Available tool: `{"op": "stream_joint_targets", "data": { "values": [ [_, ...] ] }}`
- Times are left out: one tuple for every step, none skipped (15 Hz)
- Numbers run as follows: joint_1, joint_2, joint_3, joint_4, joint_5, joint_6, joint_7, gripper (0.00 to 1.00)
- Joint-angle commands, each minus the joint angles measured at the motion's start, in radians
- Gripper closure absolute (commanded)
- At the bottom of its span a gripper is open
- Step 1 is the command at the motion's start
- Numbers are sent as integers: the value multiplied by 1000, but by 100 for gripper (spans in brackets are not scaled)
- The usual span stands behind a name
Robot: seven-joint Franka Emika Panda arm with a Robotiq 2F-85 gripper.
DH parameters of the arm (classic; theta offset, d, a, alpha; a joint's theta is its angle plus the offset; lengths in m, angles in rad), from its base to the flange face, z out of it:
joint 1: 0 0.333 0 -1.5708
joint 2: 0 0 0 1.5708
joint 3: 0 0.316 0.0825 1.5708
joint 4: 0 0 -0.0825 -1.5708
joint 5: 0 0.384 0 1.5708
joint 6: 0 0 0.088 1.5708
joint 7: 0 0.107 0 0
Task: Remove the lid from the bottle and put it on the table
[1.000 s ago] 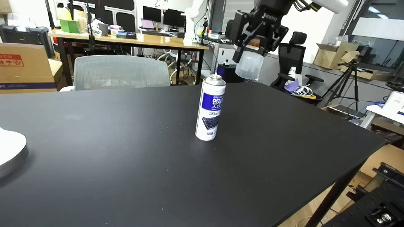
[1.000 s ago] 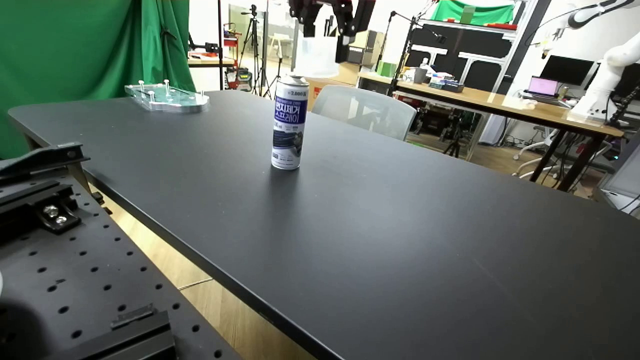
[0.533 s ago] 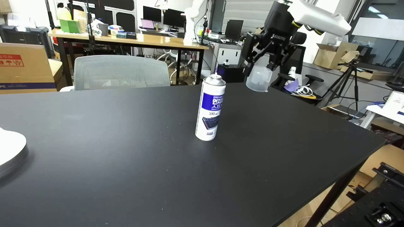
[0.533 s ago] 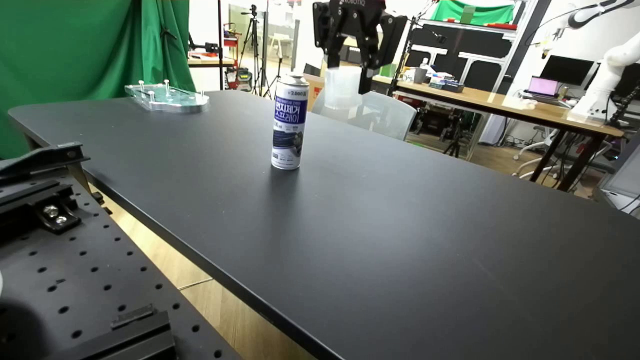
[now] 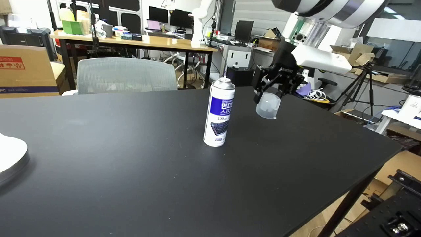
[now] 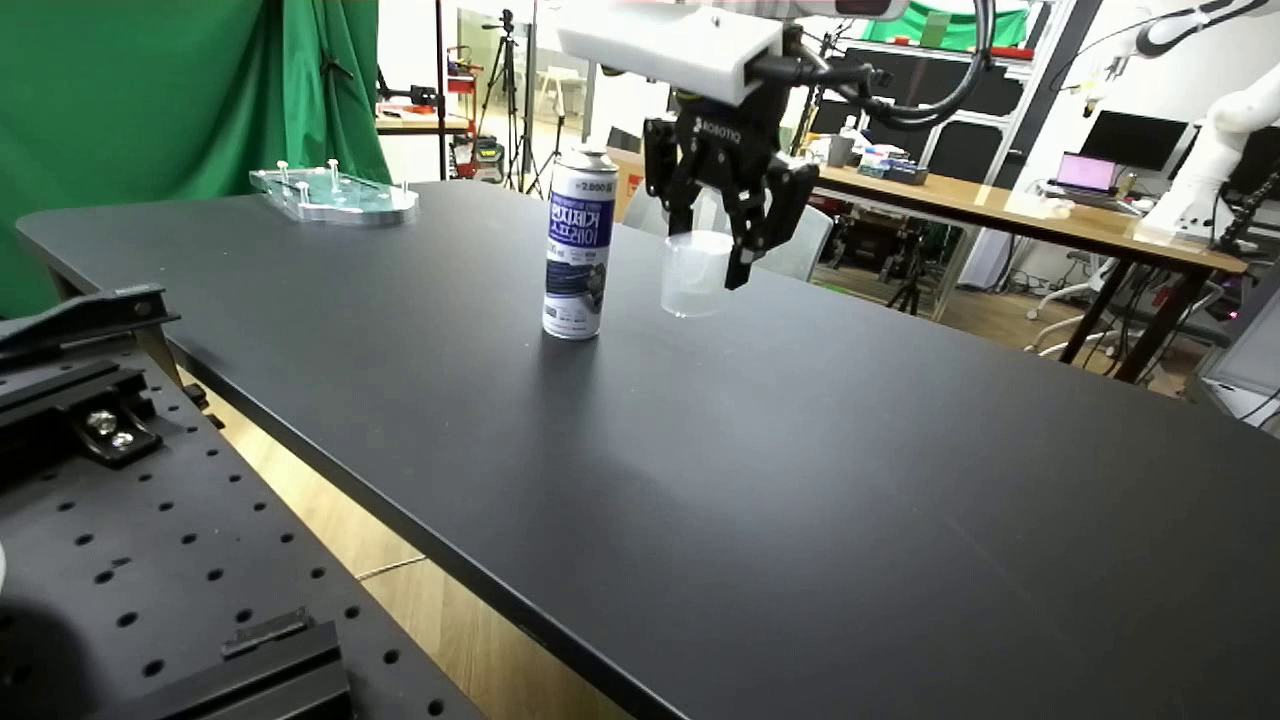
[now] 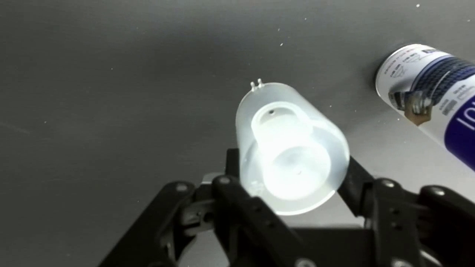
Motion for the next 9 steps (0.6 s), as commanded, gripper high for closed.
{"op": "stream_joint_targets", "data": {
  "values": [
    [-34, 98, 50, 81, 152, -3, -117, 61],
    [-44, 122, 62, 98, 186, -4, -145, 61],
    [-59, 124, 78, 84, 229, 4, -183, 61],
    [-73, 143, 92, 93, 264, 6, -217, 61],
    [-82, 174, 97, 114, 284, 3, -237, 61],
    [-95, 195, 105, 123, 306, 5, -262, 61],
    [-108, 215, 112, 133, 322, 5, -281, 61],
    [-121, 237, 118, 144, 337, 5, -300, 61],
    [-130, 252, 122, 151, 347, 4, -312, 61]
  ]
}}
